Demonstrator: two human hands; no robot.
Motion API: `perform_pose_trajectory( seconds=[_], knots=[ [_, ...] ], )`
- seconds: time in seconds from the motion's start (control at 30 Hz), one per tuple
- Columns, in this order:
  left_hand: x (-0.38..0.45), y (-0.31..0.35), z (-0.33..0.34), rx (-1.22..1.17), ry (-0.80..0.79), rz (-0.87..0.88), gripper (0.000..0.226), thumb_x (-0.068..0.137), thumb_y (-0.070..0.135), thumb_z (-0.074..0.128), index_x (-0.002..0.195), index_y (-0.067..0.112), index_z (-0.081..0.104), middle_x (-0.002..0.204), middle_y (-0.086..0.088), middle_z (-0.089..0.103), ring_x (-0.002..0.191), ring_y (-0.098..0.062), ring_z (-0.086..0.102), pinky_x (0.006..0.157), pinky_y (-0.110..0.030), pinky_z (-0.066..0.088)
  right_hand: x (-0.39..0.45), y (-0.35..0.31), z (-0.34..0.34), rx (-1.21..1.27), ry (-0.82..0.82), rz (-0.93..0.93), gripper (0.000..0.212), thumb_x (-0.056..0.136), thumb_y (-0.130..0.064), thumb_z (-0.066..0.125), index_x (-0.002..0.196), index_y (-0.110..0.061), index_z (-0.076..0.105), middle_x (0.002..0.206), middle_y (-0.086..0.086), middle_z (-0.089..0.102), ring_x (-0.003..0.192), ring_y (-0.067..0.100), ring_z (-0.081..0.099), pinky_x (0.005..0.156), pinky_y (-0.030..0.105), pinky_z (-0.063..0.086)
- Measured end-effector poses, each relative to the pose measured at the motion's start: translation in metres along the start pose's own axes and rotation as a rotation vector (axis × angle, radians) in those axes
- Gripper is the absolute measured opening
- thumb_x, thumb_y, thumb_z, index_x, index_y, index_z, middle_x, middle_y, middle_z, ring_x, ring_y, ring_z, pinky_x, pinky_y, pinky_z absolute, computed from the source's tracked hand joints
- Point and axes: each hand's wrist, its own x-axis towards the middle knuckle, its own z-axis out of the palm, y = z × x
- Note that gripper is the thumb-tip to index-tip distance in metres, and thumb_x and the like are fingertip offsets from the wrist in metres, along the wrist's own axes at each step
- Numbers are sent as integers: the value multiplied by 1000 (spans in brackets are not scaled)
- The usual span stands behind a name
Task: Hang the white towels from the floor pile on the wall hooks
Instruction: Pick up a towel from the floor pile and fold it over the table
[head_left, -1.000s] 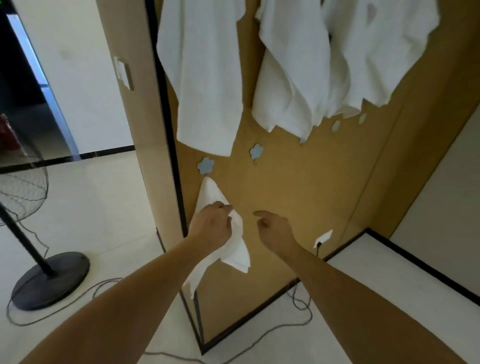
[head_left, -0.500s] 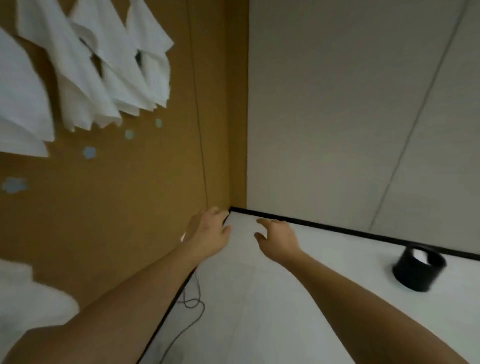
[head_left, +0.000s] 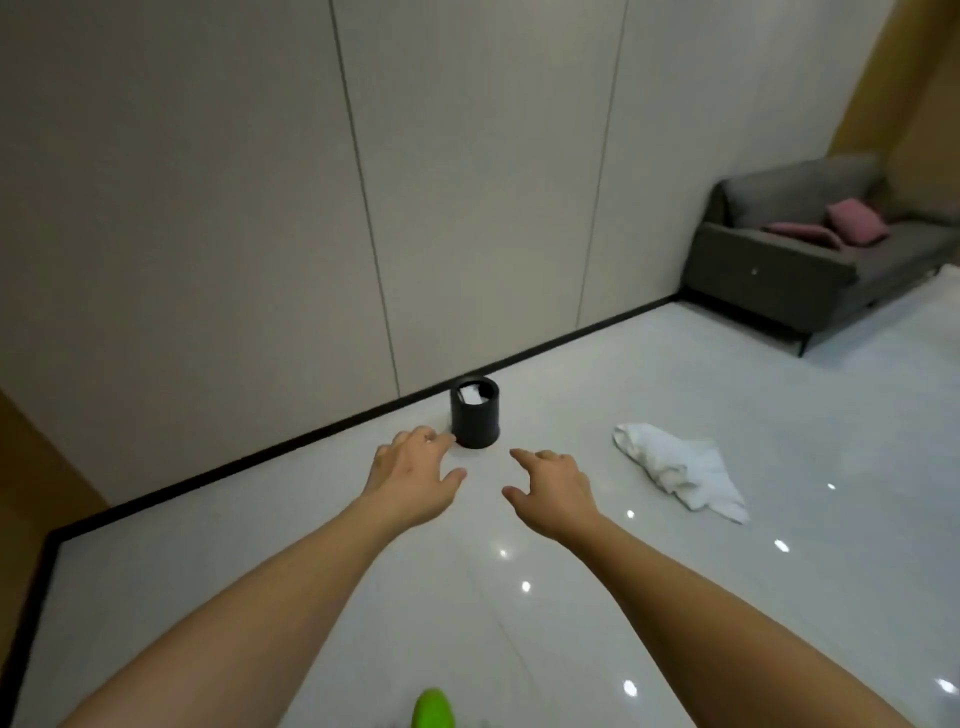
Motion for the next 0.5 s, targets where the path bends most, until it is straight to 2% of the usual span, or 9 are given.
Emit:
perform_pose_trajectory(
  seconds=[0.2, 0.37, 0.5],
  knots=[
    [133, 91, 54, -28, -103, 269, 58, 91, 57, 47, 142, 29, 41, 142, 0, 45, 128, -23, 43, 105, -42, 37, 56, 115, -33, -8, 55, 273, 62, 90, -48, 54, 147, -29, 37, 142, 5, 49, 131, 28, 41, 104, 45, 40],
    [245, 147, 94, -45, -212, 420, 60, 91, 57, 45, 143, 29, 39, 145, -2, 43, 129, -25, 43, 104, -41, 36, 112, 188, -51, 20, 45, 482, 61, 90, -48, 55, 145, -27, 39, 139, 4, 52, 129, 27, 45, 101, 43, 41],
    [322, 187, 124, -44, -310, 521, 59, 93, 55, 45, 144, 27, 39, 145, -4, 42, 129, -25, 42, 105, -41, 35, 143, 242, -58, 90, 33, 661, 66, 90, -47, 56, 149, -26, 35, 145, 4, 47, 133, 27, 42, 105, 43, 40]
  ],
)
